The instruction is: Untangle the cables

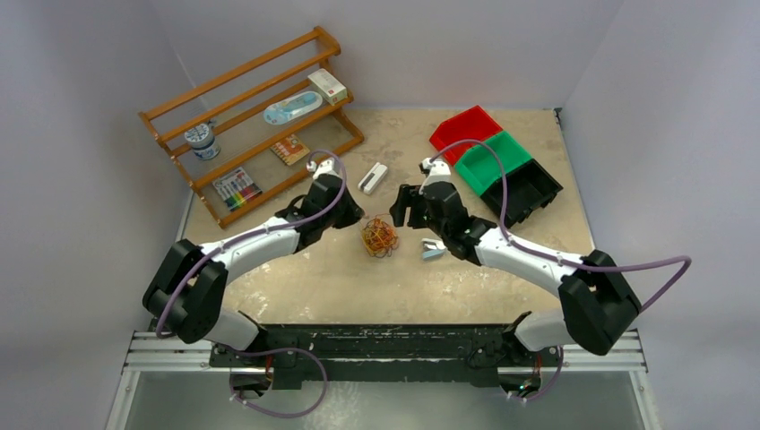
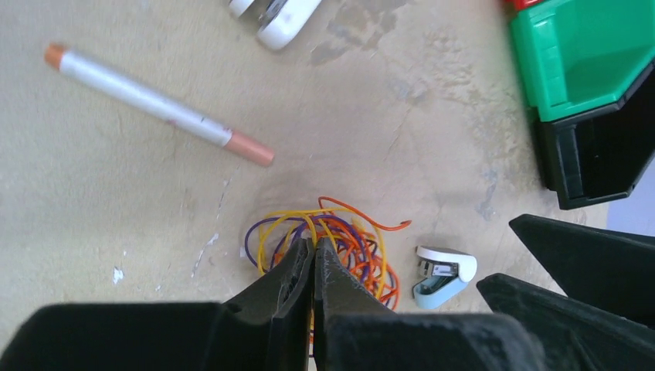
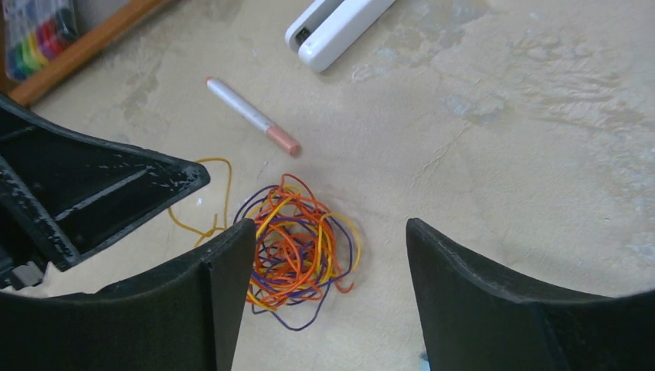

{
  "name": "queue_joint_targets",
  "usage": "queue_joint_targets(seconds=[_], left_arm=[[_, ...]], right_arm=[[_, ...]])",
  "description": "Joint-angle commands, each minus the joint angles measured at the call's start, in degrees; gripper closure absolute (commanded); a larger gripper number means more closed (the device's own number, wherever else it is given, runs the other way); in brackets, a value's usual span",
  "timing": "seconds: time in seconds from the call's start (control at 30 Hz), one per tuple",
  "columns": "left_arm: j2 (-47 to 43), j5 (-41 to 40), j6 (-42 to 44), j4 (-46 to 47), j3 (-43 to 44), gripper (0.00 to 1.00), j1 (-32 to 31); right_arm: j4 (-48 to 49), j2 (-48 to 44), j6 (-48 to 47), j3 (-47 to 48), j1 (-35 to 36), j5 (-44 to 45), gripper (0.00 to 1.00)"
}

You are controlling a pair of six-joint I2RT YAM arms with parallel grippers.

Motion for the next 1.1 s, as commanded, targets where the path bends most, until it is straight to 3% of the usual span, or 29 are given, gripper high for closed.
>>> queue_joint_targets(seconds=[0.0,0.27,0.5,1.07], left_arm=[[-3.3,-1.3,9.4,-2.1,6.3,1.00,-0.2],[-5.1,2.0,16.2,-4.3,11.9,1.00,-0.1],[-5.3,6.5,19.9,-7.0,18.2,1.00,-0.2],[-7.1,15.0,24.1,-11.3,26.1,1.00,-0.2]], right_arm=[[7.5,-4.4,3.8,-2.5,-0.1,6.6,0.23],[17.6,-5.2,1.7,-6.8,-0.5,3.9,0.18],[27.3,-3.5,-5.9,-7.9,-0.6,-10.3,0.17],[42.7,-0.5,-10.5,-9.8,-0.6,-14.6,0.20]])
